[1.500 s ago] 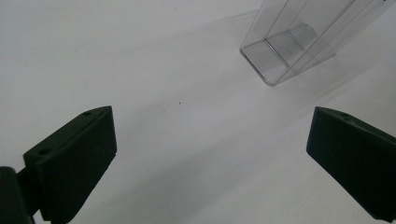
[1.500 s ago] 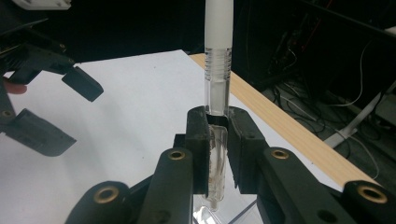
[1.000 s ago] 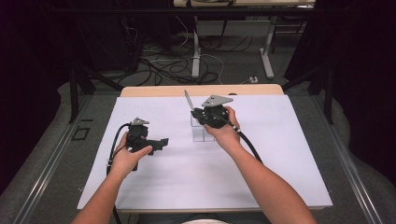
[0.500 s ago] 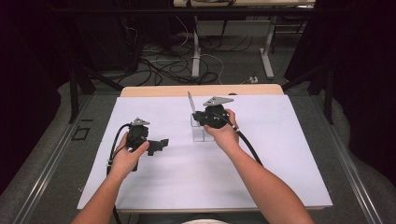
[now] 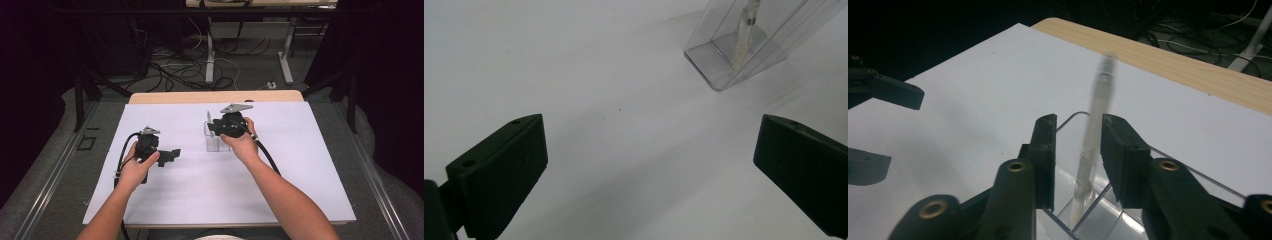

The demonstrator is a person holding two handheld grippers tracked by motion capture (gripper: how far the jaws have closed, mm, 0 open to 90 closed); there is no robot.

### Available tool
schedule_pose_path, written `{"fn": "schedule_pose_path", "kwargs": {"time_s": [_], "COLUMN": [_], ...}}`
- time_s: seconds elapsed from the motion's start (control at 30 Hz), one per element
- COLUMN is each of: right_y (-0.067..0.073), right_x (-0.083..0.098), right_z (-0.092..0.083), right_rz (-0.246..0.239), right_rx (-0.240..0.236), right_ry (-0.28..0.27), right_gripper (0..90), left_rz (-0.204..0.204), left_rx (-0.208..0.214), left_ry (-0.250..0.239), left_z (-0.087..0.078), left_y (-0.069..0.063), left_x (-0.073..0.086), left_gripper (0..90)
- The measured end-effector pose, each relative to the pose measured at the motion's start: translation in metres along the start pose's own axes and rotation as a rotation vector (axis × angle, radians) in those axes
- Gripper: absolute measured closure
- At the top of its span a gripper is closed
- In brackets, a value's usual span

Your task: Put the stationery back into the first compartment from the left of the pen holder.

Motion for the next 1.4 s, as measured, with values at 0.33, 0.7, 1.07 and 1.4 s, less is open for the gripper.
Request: {"fn": "schedule_pose_path", "kwargs": {"time_s": [0.33,0.7,1.07,1.4], "right_y": [-0.001,-0.004,-0.025,-0.052], "right_x": [-0.002,0.017,0.041,0.073], "right_z": [-0.029,-0.068,-0.110,-0.127], "right_rz": [0.001,0.062,0.083,0.159], "right_rx": [0.001,0.056,0.209,0.303], "right_ry": [-0.001,-0.024,-0.038,-0.033], "right_gripper": [41.4,25.5,14.5,0.0], "left_rz": [-0.004,-0.011,-0.016,-0.029], "left_rx": [-0.014,-0.010,-0.024,-0.037], "left_ry": [-0.022,-0.042,-0.055,-0.069], "left_z": [-0.001,-0.005,-0.007,-0.008], "left_y": [0.001,0.002,0.005,0.009], "left_x": [-0.001,-0.002,-0.002,-0.003], "left_gripper": [0.8,0.8,0.8,0.7]}}
Point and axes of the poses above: each handheld gripper's, and its own axes: z roughly forward along the jaws, x roughly out of its underside, y roughly to its left, the point moved 3 cm from there along z, roughly forward along the jaws, and after that the axes turned 8 degrees about -x, right-handed, at the moved point
